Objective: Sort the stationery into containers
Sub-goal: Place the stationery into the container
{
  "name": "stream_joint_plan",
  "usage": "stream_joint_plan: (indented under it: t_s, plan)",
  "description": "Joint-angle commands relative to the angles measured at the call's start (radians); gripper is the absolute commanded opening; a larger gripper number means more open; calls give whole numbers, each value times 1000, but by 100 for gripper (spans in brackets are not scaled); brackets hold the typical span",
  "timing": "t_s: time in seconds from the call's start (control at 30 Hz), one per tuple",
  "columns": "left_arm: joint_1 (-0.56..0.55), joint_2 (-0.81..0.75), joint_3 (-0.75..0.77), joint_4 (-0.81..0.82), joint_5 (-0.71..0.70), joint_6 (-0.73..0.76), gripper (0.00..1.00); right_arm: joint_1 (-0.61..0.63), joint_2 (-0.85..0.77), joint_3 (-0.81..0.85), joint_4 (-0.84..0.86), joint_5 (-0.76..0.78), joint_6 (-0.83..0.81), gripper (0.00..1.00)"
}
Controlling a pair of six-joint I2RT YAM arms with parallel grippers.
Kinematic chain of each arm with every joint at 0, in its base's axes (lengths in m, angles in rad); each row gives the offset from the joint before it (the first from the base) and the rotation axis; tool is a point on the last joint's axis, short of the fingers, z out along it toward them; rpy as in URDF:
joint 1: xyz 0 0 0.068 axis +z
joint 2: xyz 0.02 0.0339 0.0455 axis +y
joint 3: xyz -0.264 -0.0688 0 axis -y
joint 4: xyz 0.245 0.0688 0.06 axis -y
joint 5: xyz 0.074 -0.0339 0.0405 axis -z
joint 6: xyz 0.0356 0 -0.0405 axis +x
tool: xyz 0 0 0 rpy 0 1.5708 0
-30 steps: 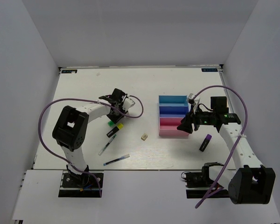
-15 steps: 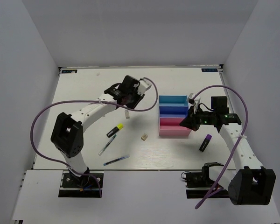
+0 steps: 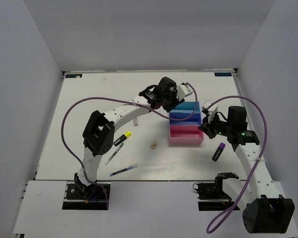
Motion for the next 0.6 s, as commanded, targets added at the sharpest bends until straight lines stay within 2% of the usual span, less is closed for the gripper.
stream_joint_plan:
  t_s: [0.0,0.2,0.57]
  plan:
    - [7,44,105,79,58,30,0,0,-14,-8,75,55,-23,0]
    - [7,129,186,115,61,10,0,0,-14,-14,76,62,-43,0]
    - [9,218,202,160,67,-6,0,2,-12,-16,76,83,-56,0]
